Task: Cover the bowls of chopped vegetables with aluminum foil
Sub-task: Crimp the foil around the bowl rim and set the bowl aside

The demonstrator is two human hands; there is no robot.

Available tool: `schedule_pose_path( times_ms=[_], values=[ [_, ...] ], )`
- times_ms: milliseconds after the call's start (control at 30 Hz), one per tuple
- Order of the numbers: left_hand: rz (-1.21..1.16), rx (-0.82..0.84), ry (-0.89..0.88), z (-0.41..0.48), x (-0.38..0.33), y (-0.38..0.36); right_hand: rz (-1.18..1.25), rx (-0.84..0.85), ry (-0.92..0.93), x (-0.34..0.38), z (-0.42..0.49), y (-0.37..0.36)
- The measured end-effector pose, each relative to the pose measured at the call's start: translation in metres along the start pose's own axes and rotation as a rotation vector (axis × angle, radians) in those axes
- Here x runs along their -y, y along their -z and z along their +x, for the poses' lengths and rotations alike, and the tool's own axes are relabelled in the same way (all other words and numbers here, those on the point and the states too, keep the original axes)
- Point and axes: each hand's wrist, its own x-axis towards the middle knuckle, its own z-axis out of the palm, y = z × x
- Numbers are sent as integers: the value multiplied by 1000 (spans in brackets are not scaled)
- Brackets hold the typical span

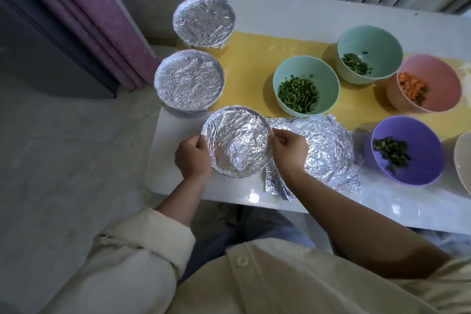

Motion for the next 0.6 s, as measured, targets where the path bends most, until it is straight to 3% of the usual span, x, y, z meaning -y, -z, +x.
schedule_pose_path(
  times_ms=[367, 600],
  values=[
    [-94, 272, 18, 1, 22, 8, 236, 168, -297, -23, -29, 14],
    [-3, 284, -28, -4, 2, 17, 291, 75, -358, -16, -29, 2]
  ],
)
